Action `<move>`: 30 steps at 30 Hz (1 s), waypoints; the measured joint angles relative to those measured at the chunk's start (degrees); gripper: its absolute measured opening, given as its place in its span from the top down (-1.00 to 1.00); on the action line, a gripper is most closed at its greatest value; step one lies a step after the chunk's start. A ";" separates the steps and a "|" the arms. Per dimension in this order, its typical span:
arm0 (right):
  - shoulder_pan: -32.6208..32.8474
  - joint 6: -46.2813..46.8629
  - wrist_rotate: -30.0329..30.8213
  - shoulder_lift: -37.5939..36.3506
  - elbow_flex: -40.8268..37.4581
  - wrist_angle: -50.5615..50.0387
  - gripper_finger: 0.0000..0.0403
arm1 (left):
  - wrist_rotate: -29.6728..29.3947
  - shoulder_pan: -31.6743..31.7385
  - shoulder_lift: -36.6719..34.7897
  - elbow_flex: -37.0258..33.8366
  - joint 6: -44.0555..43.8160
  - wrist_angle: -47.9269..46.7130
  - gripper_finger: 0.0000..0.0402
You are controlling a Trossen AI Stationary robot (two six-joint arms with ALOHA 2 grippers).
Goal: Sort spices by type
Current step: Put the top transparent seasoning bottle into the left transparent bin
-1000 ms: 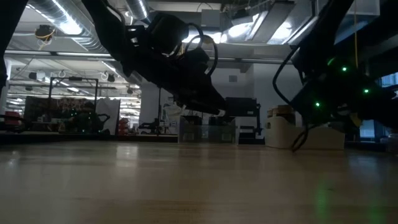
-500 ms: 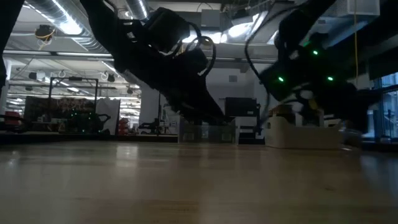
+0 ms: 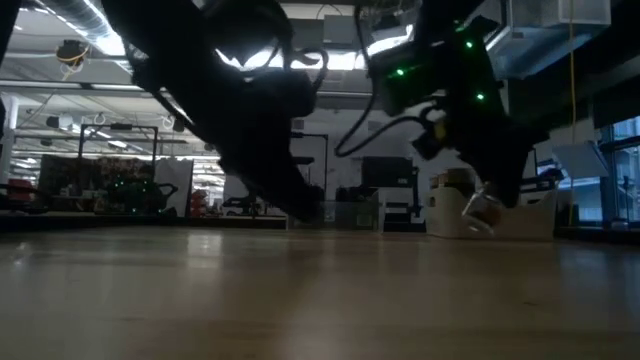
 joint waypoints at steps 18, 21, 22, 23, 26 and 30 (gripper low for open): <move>8.21 3.38 -2.51 19.87 24.35 -12.29 0.24 | -13.82 -16.74 0.00 -0.61 -9.43 -7.69 -0.59; 8.21 4.39 -3.15 20.53 24.59 -13.40 0.24 | -15.66 -18.37 0.00 -0.61 -10.75 -8.75 -0.59; 8.21 4.74 -3.39 20.55 24.61 -13.42 0.24 | -15.76 -18.67 0.01 -0.61 -10.89 -8.69 -0.59; 8.21 4.86 -3.69 20.55 24.61 -13.34 0.24 | -15.76 -18.97 0.02 -0.61 -10.93 -8.63 -0.59; 8.21 4.88 -3.97 20.55 24.61 -13.19 0.23 | -15.83 -19.53 0.02 -0.61 -10.95 -8.47 -0.59; 8.21 4.85 -4.06 20.55 24.61 -12.68 0.14 | -15.85 -19.72 0.02 -0.61 -10.98 -8.21 -0.59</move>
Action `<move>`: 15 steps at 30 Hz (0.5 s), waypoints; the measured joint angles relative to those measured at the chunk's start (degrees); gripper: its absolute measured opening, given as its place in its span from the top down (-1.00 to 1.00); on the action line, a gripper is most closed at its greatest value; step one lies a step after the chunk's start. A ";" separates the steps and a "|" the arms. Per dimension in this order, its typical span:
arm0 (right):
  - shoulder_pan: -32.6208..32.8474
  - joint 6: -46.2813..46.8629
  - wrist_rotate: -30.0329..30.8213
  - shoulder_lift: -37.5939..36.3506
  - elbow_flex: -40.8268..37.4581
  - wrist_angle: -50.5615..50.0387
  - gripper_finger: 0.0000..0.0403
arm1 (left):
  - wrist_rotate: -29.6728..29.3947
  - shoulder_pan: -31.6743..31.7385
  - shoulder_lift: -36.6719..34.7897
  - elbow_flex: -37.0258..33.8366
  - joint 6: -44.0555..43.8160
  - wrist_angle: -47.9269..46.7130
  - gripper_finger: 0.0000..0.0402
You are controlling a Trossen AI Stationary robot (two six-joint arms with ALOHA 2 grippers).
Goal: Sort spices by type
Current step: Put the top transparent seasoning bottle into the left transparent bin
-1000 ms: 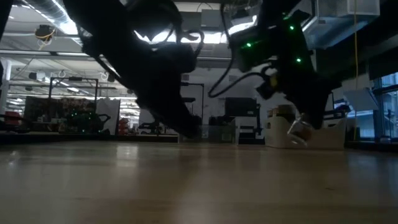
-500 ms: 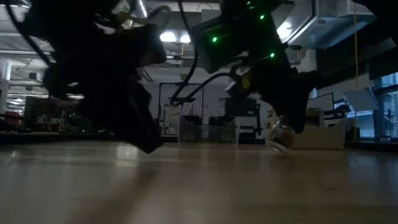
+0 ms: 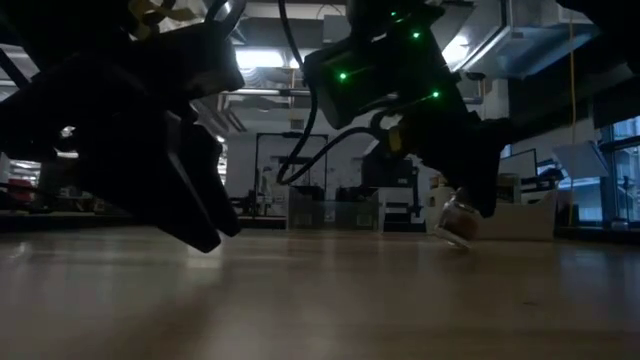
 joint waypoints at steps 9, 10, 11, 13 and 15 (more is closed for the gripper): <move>0.00 -0.39 0.02 0.26 -0.07 2.32 -0.13 | -0.02 -0.22 0.00 0.00 -0.33 0.09 -0.59; 0.00 -0.39 0.02 0.26 -0.07 2.30 -0.15 | -0.02 -0.22 0.00 0.00 -0.33 0.07 -0.59; 0.00 -0.39 0.02 0.22 -0.07 2.24 -0.18 | -0.02 -0.22 0.00 0.00 -0.33 0.09 -0.59; 0.00 -0.43 0.01 0.16 0.19 1.52 -0.22 | -0.01 -0.22 0.00 0.00 -0.31 0.09 -0.59; 0.00 -0.43 -0.06 0.00 1.30 -0.19 -0.26 | -0.23 -0.14 0.00 0.00 -0.31 0.07 -0.59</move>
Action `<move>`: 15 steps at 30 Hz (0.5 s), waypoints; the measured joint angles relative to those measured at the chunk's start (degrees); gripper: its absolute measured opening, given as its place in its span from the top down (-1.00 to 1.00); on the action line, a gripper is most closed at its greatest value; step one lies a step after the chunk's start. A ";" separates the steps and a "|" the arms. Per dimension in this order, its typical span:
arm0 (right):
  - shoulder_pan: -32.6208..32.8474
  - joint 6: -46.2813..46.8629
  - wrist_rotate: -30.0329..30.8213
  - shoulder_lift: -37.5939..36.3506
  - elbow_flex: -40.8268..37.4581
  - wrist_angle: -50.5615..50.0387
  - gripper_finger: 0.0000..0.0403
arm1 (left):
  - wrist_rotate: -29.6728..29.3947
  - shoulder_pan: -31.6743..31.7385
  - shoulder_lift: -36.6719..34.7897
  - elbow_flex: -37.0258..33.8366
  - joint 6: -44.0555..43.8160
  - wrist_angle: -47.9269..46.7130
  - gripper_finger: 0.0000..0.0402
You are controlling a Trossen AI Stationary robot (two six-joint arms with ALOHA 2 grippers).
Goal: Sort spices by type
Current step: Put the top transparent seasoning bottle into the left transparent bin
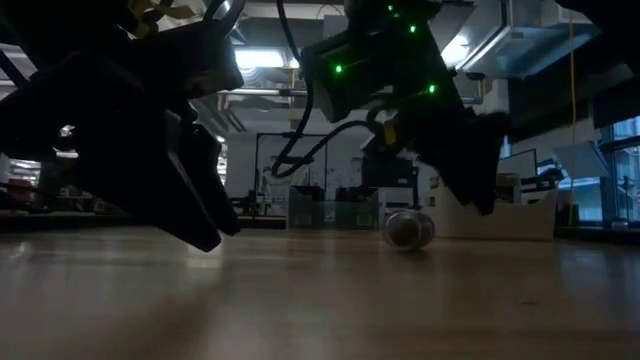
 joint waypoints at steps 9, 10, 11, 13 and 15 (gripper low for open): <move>4.62 1.35 6.04 -9.71 -0.90 -1.24 -0.27 | -3.73 1.95 0.01 0.00 -0.83 2.48 -0.59; 5.27 2.32 7.43 -11.17 -2.10 0.05 -0.27 | -3.74 2.43 0.01 0.00 -0.97 3.48 -0.59; 5.86 3.45 8.72 -13.03 -3.67 1.84 -0.26 | -3.74 3.01 0.02 0.02 -0.95 4.59 -0.59; 7.02 5.92 10.70 -16.97 -7.91 5.40 -0.25 | -3.73 4.40 0.00 0.02 -0.70 6.73 -0.59; 8.31 7.81 11.41 -20.85 -13.61 10.16 -0.24 | -3.73 6.11 0.02 0.04 -1.19 8.99 -0.59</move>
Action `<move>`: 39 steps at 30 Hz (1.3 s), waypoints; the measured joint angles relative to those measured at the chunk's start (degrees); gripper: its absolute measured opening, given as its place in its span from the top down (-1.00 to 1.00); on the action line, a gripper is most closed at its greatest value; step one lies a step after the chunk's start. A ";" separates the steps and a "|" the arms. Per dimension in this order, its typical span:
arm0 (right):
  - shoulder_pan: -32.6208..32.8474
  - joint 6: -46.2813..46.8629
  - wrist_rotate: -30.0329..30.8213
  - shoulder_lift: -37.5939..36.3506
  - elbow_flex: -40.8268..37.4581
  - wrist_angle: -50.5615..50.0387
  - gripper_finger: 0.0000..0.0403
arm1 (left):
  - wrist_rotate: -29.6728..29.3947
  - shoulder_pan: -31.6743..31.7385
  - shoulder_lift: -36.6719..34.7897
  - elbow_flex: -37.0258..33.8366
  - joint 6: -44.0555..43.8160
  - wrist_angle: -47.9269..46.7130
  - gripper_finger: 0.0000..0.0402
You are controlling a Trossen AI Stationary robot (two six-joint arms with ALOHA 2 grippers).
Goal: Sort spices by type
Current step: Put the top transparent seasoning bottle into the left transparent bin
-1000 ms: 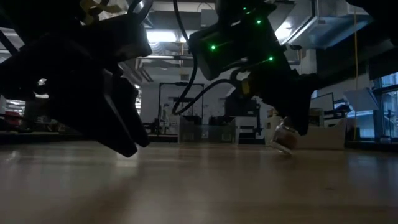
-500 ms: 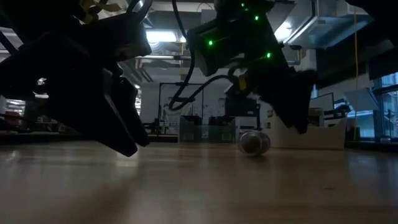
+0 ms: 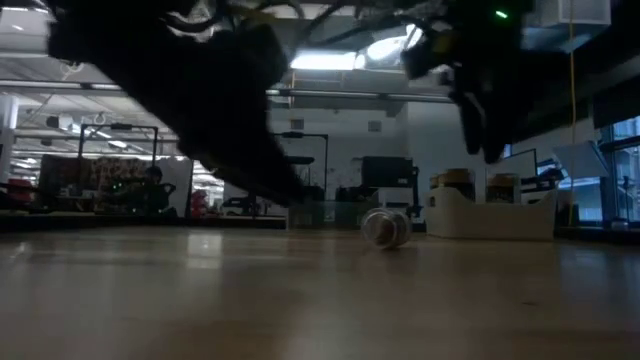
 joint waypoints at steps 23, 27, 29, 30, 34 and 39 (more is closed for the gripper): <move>8.30 19.46 8.89 -15.43 -42.07 34.54 -0.23 | 10.65 15.82 13.70 34.74 -2.70 -26.31 -0.59; 8.49 19.47 9.21 -15.61 -43.07 35.74 -0.23 | 12.15 16.56 19.43 44.78 -3.17 -33.86 -0.59; 9.11 19.47 10.02 -15.58 -43.26 35.84 -0.23 | 12.92 17.05 21.87 47.87 -4.28 -35.94 -0.59; 9.52 19.50 10.29 -15.54 -43.27 35.81 -0.23 | 13.07 17.32 22.80 48.77 -4.49 -36.69 -0.59; 11.14 20.00 11.62 -15.44 -43.40 35.72 -0.23 | 14.18 18.60 24.68 49.82 -6.33 -37.44 -0.59; 12.53 21.41 12.07 -15.34 -43.45 35.48 -0.23 | 15.26 19.45 26.47 49.86 -7.64 -37.09 -0.59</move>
